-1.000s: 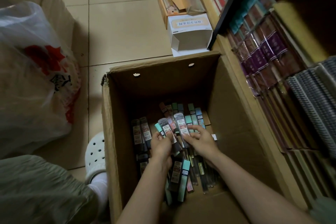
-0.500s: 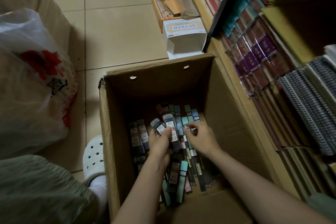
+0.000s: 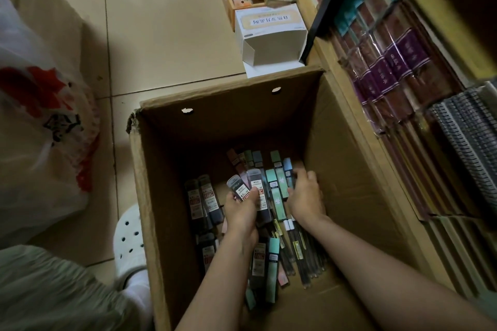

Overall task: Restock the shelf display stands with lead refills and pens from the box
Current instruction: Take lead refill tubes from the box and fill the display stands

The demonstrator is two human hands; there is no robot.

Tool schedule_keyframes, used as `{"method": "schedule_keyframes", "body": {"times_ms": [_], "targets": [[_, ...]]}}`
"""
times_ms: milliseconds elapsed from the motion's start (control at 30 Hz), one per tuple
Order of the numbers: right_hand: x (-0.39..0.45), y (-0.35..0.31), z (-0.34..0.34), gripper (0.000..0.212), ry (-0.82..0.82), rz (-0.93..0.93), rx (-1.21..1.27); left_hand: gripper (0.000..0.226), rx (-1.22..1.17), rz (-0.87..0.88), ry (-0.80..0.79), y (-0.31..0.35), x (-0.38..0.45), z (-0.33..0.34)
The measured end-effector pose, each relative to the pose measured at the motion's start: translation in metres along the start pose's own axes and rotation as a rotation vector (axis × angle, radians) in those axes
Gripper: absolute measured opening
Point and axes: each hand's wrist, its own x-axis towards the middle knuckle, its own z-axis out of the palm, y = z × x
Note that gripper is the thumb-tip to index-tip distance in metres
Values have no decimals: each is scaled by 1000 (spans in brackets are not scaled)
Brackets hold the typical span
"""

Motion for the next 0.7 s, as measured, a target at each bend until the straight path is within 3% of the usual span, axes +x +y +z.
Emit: {"method": "schedule_keyframes", "body": {"times_ms": [133,267,333,533,700], "targets": [[-9,-1,-12,50,-10,50,140,25,28,13,-30,8,-9,1],[-27,-14,-46,89,-124,20,387,25,41,22,-109,34,-32,9],[-39,-23,-67,97,-131,-51,444,29,77,62,-170,51,-49,17],[-79,-44,-147,89,-13,-189,509,30,344,262,-411,109,-116,41],[-126,-49,-239,74,229,-325,453,12,622,458,-725,170,-181,82]]}}
